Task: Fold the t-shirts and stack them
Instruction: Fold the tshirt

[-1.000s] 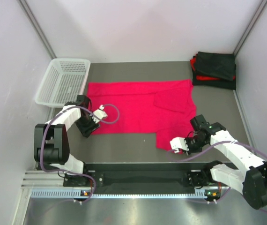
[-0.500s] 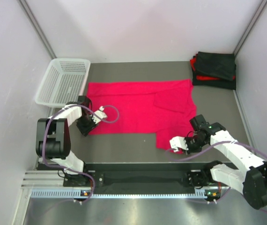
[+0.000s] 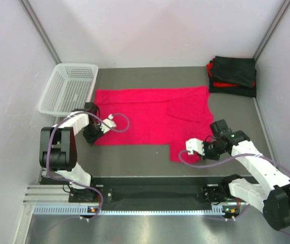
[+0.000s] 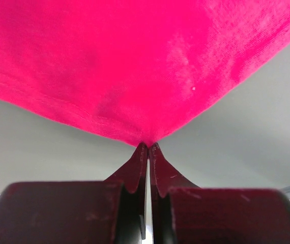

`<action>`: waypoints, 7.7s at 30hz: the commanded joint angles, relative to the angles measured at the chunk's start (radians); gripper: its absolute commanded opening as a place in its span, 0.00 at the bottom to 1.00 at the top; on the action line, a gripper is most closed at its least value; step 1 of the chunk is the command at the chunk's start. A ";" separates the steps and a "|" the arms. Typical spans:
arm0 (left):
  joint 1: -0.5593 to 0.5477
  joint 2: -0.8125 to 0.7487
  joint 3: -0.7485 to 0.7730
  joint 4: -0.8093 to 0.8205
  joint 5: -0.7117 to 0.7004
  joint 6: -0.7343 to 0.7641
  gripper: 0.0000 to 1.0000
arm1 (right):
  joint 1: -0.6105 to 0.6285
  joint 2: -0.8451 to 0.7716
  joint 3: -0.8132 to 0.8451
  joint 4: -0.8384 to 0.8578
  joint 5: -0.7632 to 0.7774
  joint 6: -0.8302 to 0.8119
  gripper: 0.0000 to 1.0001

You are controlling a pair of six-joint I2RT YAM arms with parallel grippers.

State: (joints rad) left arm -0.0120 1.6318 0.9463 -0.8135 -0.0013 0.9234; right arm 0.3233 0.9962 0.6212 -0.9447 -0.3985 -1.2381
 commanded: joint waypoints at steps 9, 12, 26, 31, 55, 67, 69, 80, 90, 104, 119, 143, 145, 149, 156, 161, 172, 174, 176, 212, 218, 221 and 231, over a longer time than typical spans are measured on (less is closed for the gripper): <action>0.006 0.016 0.216 -0.093 0.044 0.040 0.00 | -0.191 0.067 0.347 0.072 -0.043 0.150 0.00; 0.006 0.045 0.269 -0.096 0.047 0.035 0.00 | -0.217 0.123 0.411 0.106 -0.045 0.169 0.00; 0.004 0.230 0.520 -0.062 0.011 0.026 0.00 | -0.242 0.398 0.686 0.311 0.009 0.403 0.00; 0.006 0.316 0.632 -0.065 0.011 0.009 0.00 | -0.242 0.501 0.749 0.374 0.042 0.463 0.00; -0.006 0.628 1.029 -0.116 -0.045 -0.003 0.00 | -0.242 0.946 1.178 0.423 0.096 0.512 0.00; -0.008 0.649 1.077 -0.141 -0.077 -0.027 0.00 | -0.240 1.072 1.299 0.419 0.081 0.516 0.00; -0.009 0.657 1.082 -0.144 -0.085 -0.035 0.00 | -0.239 1.090 1.308 0.422 0.078 0.517 0.00; -0.009 0.652 1.056 -0.139 -0.134 -0.058 0.00 | -0.234 1.148 1.333 0.458 0.092 0.538 0.02; -0.045 0.497 0.997 -0.050 -0.036 -0.135 0.58 | -0.236 1.056 1.315 0.506 0.103 0.661 0.50; -0.128 0.511 0.820 -0.084 0.075 -0.236 0.37 | -0.168 1.102 1.270 0.086 -0.092 0.390 0.45; -0.077 0.527 0.715 -0.090 0.021 -0.238 0.35 | -0.132 1.223 1.292 0.057 0.018 0.356 0.44; -0.078 0.478 0.675 -0.084 0.014 -0.253 0.40 | -0.107 1.418 1.823 0.389 0.051 0.780 0.45; -0.078 0.445 0.674 -0.081 0.020 -0.250 0.42 | -0.093 1.377 1.833 0.402 0.061 0.752 0.45; -0.078 0.413 0.672 -0.067 0.021 -0.245 0.42 | -0.115 1.297 1.728 0.382 0.014 0.747 0.46; -0.085 0.421 0.687 -0.072 0.015 -0.247 0.42 | -0.150 1.142 1.427 0.183 -0.081 0.521 0.52; -0.086 0.422 0.678 -0.061 -0.022 -0.230 0.44 | -0.145 1.148 1.340 -0.138 -0.157 0.227 0.53; -0.086 0.442 0.674 -0.058 -0.034 -0.241 0.46 | -0.132 1.082 1.166 0.044 -0.077 0.078 0.53; -0.088 0.442 0.674 -0.059 -0.032 -0.241 0.46 | -0.129 1.099 1.184 0.043 -0.076 0.074 0.53; -0.088 0.444 0.672 -0.059 -0.032 -0.242 0.46 | -0.124 1.104 1.207 0.043 -0.077 0.068 0.52; -0.089 0.496 0.692 -0.055 -0.060 -0.244 0.46 | -0.073 1.317 1.393 -0.002 0.000 -0.009 0.22; -0.091 0.499 0.691 -0.055 -0.062 -0.244 0.46 | -0.073 1.309 1.387 -0.008 0.000 -0.009 0.17; -0.091 0.502 0.697 -0.056 -0.060 -0.245 0.46 | -0.073 1.306 1.387 -0.009 -0.006 -0.008 0.10; -0.092 0.504 0.694 -0.056 -0.057 -0.244 0.46 | -0.029 1.254 1.424 0.104 -0.017 0.011 0.00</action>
State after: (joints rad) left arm -0.1043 2.1170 1.6215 -0.8719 -0.0624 0.6827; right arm 0.2523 2.3016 2.0014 -0.9131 -0.3893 -1.2266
